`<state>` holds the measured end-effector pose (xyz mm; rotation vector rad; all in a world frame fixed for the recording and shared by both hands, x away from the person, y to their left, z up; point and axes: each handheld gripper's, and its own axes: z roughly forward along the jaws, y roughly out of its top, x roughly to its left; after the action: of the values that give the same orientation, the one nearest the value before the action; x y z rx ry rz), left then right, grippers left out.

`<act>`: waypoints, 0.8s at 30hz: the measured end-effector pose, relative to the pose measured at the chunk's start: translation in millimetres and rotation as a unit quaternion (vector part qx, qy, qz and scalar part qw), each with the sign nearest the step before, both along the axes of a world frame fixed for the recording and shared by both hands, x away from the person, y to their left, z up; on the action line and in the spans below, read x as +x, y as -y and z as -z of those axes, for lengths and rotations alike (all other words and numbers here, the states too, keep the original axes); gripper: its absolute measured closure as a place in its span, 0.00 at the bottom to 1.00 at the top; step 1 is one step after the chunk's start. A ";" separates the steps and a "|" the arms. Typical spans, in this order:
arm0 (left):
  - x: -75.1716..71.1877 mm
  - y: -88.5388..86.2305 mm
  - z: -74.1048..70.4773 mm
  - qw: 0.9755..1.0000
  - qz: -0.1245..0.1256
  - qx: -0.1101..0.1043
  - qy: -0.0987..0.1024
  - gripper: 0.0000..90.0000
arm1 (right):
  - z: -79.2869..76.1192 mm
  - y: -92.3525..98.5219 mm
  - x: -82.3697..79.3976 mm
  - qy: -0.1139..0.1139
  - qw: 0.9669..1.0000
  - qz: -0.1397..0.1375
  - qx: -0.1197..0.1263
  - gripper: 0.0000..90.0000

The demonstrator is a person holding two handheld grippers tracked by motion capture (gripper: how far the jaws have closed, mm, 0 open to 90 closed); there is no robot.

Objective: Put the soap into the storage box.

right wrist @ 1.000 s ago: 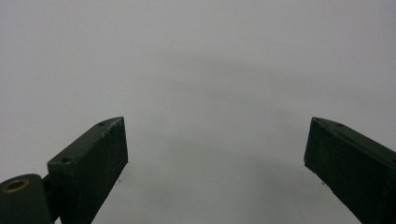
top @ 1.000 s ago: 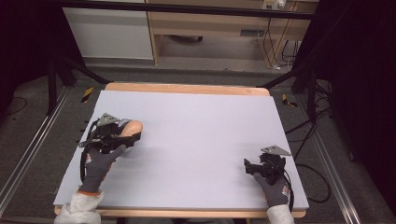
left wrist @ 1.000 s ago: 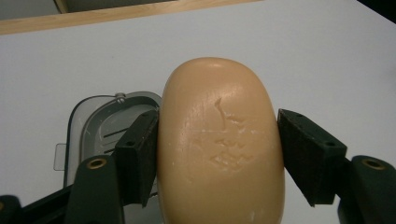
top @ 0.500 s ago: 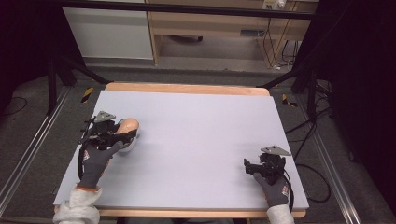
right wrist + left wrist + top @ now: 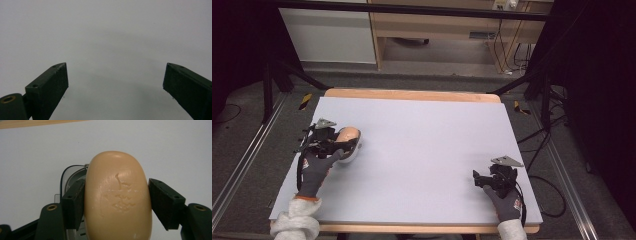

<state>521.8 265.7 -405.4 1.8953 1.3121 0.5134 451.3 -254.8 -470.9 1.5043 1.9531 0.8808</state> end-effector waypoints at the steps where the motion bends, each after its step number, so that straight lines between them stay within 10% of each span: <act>1: 0.6 -0.4 0.4 1.000 -0.001 0.000 -0.001 0.36 | 0.0 0.1 -0.1 0.002 1.000 0.000 -0.001 0.07; 24: 11.1 -6.5 19.6 1.000 -0.012 0.004 -0.015 0.36 | 0.7 -0.5 0.3 -0.002 1.000 0.002 -0.001 0.07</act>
<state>532.8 272.1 -425.0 1.9026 1.3550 0.5055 451.6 -254.3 -471.6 1.5093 1.9533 0.8757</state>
